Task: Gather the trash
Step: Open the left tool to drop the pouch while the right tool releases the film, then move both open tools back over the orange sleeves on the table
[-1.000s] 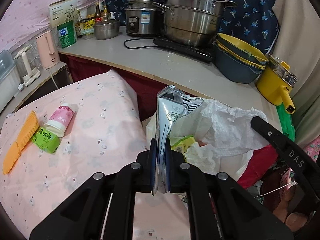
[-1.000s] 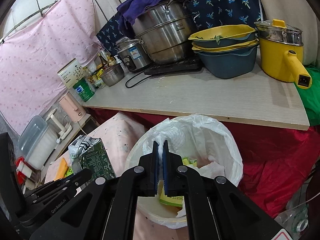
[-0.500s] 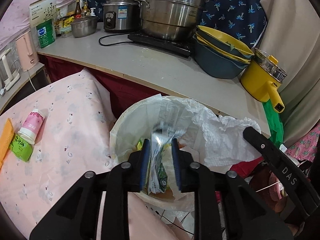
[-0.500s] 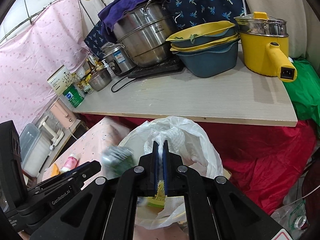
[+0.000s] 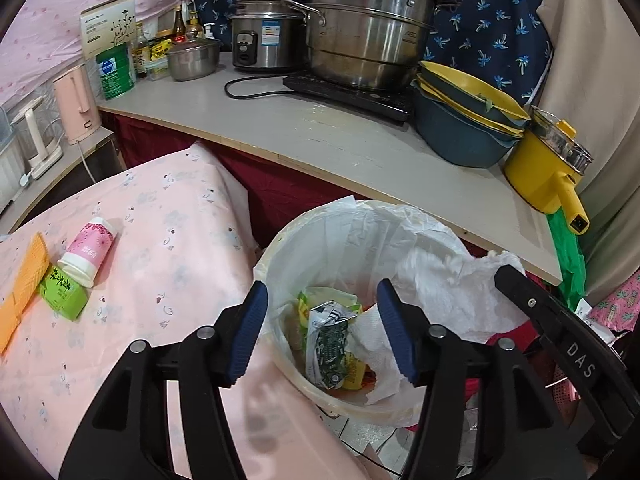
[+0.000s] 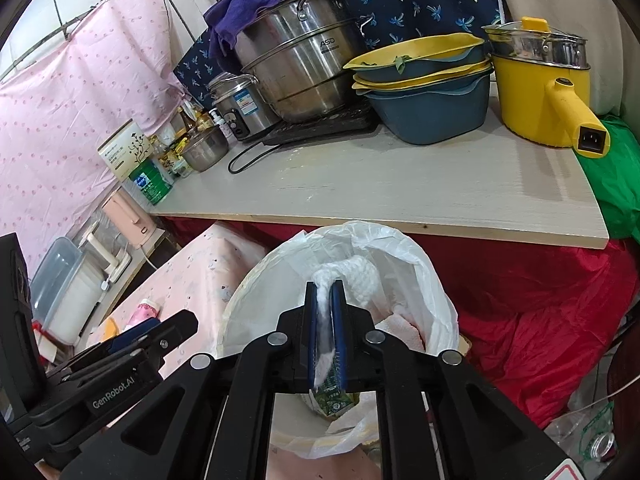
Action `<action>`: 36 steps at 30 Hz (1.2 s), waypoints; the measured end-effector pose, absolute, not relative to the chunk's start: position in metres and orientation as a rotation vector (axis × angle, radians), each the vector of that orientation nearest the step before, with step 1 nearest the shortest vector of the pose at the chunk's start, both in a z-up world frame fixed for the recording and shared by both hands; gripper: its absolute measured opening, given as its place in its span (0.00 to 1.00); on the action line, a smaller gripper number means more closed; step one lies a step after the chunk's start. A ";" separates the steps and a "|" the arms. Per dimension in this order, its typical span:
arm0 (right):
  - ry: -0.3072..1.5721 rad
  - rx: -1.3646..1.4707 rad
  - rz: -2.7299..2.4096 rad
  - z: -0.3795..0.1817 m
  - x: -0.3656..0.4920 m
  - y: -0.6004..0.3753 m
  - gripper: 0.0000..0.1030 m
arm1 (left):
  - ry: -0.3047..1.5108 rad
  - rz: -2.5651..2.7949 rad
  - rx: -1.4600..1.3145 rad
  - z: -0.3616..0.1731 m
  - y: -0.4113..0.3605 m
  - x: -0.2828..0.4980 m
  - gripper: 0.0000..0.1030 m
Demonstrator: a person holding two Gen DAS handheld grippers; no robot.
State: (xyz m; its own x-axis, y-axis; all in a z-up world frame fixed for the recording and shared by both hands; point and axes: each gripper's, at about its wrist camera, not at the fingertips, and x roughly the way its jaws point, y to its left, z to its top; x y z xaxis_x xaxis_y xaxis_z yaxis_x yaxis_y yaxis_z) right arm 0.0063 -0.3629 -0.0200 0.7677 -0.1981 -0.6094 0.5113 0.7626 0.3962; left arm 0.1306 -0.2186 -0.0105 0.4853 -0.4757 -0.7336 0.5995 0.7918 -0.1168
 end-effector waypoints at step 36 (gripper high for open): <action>0.601 0.441 -0.237 0.011 0.065 -0.240 0.37 | 0.827 -0.409 0.034 -0.015 -0.062 0.162 0.74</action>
